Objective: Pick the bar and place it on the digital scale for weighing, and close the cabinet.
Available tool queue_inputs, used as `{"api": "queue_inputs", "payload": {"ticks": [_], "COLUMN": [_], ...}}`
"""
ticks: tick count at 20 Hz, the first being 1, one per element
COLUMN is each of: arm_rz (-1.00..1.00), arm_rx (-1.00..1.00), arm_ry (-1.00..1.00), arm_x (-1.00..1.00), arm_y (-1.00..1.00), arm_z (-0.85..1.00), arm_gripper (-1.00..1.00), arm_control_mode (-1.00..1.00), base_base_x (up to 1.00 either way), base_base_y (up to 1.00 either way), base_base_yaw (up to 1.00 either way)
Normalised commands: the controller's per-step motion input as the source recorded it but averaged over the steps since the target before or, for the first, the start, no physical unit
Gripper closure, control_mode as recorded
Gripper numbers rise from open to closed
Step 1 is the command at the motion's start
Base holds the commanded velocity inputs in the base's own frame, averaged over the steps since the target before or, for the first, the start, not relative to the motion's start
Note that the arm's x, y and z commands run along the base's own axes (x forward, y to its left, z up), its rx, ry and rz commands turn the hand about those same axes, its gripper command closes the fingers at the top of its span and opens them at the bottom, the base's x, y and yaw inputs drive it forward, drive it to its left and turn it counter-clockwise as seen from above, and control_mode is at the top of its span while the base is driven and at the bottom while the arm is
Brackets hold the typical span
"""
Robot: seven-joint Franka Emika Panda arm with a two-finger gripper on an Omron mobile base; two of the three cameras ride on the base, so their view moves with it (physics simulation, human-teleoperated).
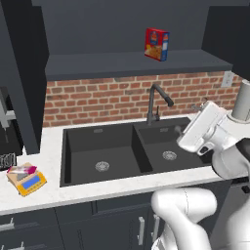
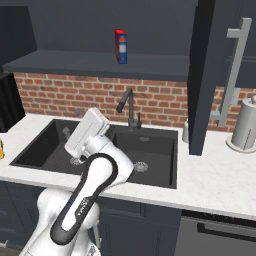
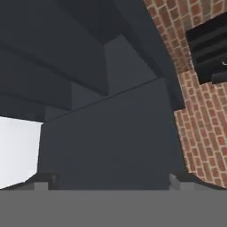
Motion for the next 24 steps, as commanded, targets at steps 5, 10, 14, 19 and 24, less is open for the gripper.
{"api": "queue_inputs", "payload": {"ticks": [5,10,14,19,24], "arm_rz": [0.10,0.03,0.00,-0.05,-0.11], "arm_rx": [0.48,0.29,0.22,0.19,0.12], "arm_ry": [0.00,0.00,0.00,0.00,0.07], "arm_x": [0.07,0.05,0.00,0.02,0.09], "arm_y": [-0.40,-0.58,-0.56,-0.55,-0.40], "arm_z": [0.00,0.00,0.00,0.00,0.00], "arm_gripper": [-1.00,-1.00,-1.00,-1.00,-1.00], "arm_control_mode": [-1.00,-1.00,-1.00,-1.00,-1.00], "base_base_x": [0.00,0.00,0.00,0.00,0.00], "base_base_y": [0.00,0.00,0.00,0.00,0.00], "base_base_yaw": [0.00,0.00,0.00,0.00,0.00]}}
